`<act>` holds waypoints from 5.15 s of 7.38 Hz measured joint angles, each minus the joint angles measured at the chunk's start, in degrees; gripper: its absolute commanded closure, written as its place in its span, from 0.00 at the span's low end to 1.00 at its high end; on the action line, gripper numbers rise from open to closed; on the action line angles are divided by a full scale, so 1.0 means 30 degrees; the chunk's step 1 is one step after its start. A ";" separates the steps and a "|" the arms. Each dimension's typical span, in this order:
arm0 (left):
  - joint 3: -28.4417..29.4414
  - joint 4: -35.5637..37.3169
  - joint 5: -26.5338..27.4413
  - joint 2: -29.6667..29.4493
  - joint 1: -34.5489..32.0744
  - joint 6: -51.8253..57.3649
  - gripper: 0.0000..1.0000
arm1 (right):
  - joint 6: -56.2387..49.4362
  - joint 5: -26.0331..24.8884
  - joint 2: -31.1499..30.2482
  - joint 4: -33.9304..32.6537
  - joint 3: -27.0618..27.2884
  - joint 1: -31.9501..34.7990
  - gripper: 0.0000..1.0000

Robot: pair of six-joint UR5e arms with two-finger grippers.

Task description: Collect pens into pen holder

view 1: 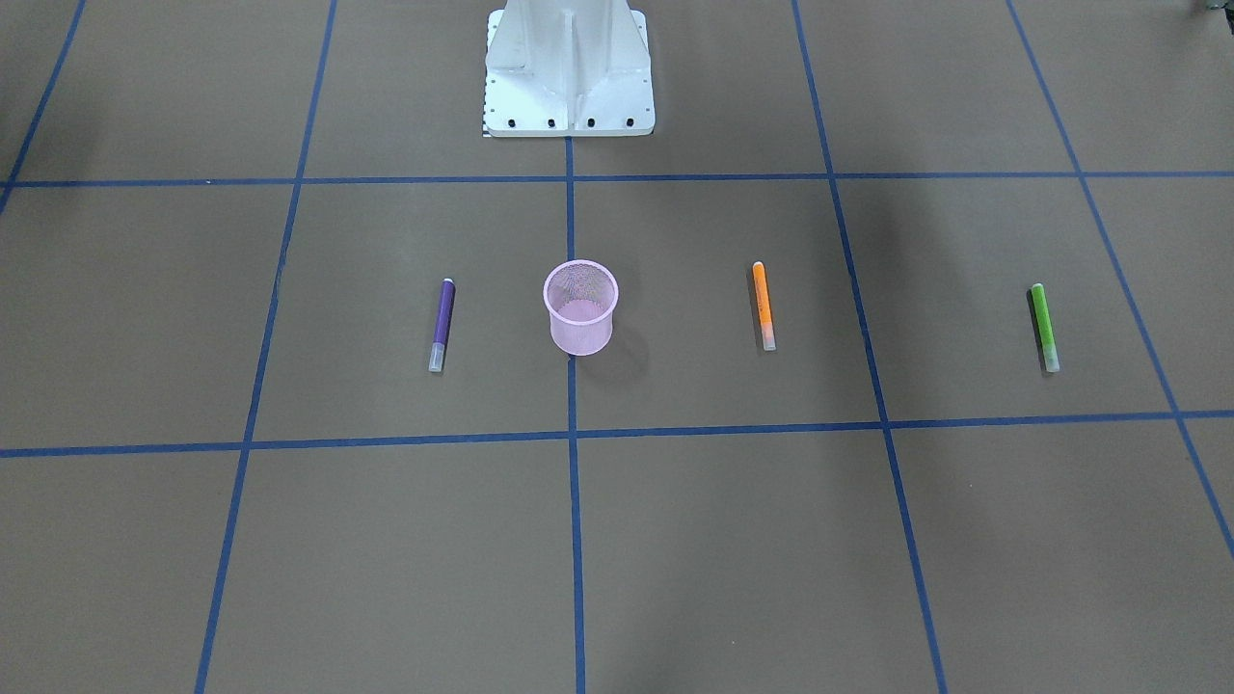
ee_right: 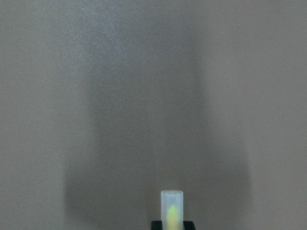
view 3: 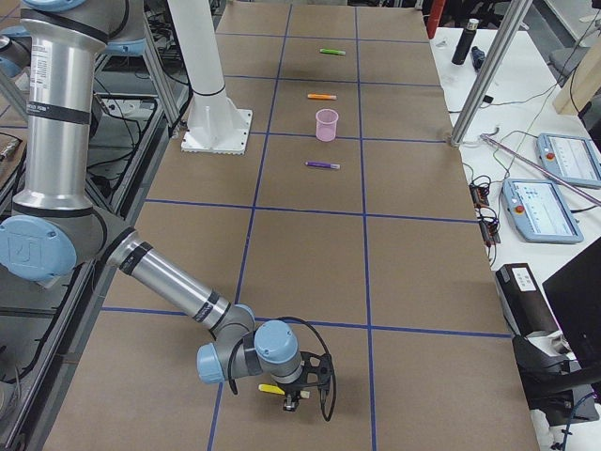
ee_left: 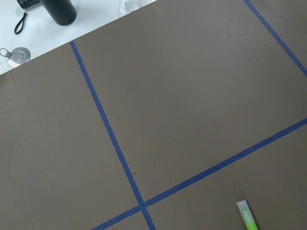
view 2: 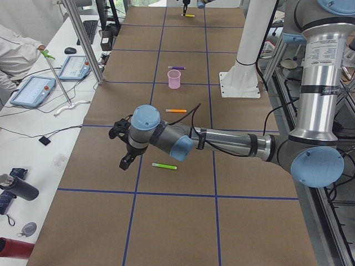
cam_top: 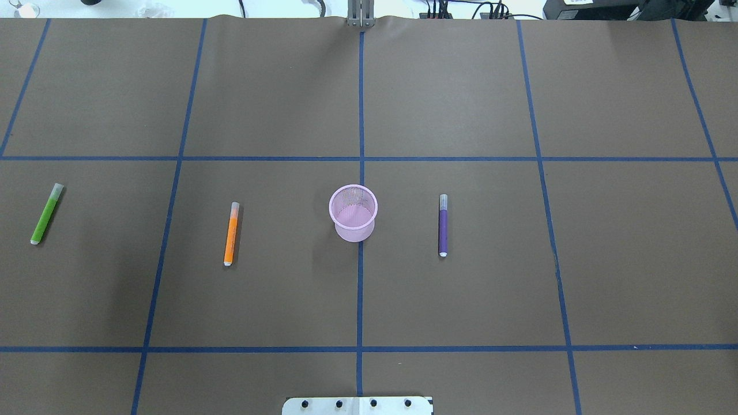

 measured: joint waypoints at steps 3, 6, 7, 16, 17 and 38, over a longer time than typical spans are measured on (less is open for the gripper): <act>-0.0021 0.0018 -0.0025 -0.0018 0.0008 -0.0005 0.00 | 0.0032 0.0149 0.0182 0.0009 0.4812 0.0024 1.00; 0.0055 -0.1136 -0.0017 0.0000 0.0034 0.0012 0.00 | 0.0083 0.1396 0.1776 0.0023 0.8378 -0.0594 1.00; 0.0136 -0.1940 -0.0021 0.0074 0.0112 0.0001 0.00 | 0.0102 0.2244 0.2617 0.0037 0.8877 -0.1215 1.00; 0.0240 -0.2892 -0.0009 -0.0647 0.2443 -0.0877 0.00 | 1.0822 -1.2198 0.8800 0.2223 1.3473 -1.5580 1.00; 0.0251 -0.2888 -0.0004 -0.0701 0.2515 -0.1065 0.00 | 1.0875 -1.5384 0.9719 0.2137 1.3170 -1.7879 1.00; 0.0492 -0.3217 0.3128 0.0741 0.7035 -1.0787 0.00 | 1.2472 -0.7738 1.3799 -1.1512 1.2751 -1.3855 0.01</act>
